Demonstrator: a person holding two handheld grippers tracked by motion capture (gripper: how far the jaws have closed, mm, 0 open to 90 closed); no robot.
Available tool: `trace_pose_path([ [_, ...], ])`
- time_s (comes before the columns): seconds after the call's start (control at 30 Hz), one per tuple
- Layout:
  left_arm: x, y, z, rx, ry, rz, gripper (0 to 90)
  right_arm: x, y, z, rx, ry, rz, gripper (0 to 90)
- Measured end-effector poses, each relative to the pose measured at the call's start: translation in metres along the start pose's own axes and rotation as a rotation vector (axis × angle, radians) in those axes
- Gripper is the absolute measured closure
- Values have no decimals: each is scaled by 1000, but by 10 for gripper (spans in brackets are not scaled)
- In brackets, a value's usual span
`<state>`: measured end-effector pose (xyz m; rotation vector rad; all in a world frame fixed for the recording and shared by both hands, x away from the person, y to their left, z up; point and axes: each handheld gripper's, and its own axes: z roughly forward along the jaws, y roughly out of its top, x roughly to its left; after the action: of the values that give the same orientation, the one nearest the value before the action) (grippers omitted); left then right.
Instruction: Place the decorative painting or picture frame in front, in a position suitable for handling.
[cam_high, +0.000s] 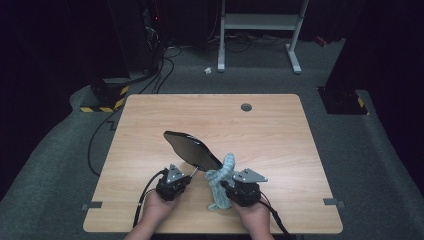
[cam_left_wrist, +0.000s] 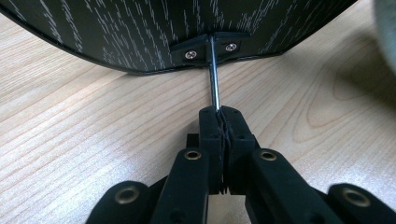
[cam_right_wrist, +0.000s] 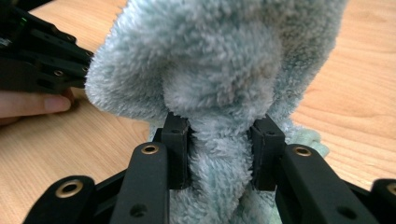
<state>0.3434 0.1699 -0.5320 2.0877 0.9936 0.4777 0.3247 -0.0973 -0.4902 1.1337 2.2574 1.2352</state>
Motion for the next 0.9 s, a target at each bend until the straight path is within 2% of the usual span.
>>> trace_pose_path([
  [0.2,0,0,0,0,-1,-4,877,-1,0,12,54,-8,0,649],
  [0.5,1,0,0,-3,-3,-11,873,0,2,37,178,-50,-4,652],
  [0.73,0,0,1,-4,2,-7,873,0,0,42,186,-50,-4,653],
  [0.9,0,0,0,1,12,1,875,0,-2,37,171,-50,-10,654],
])
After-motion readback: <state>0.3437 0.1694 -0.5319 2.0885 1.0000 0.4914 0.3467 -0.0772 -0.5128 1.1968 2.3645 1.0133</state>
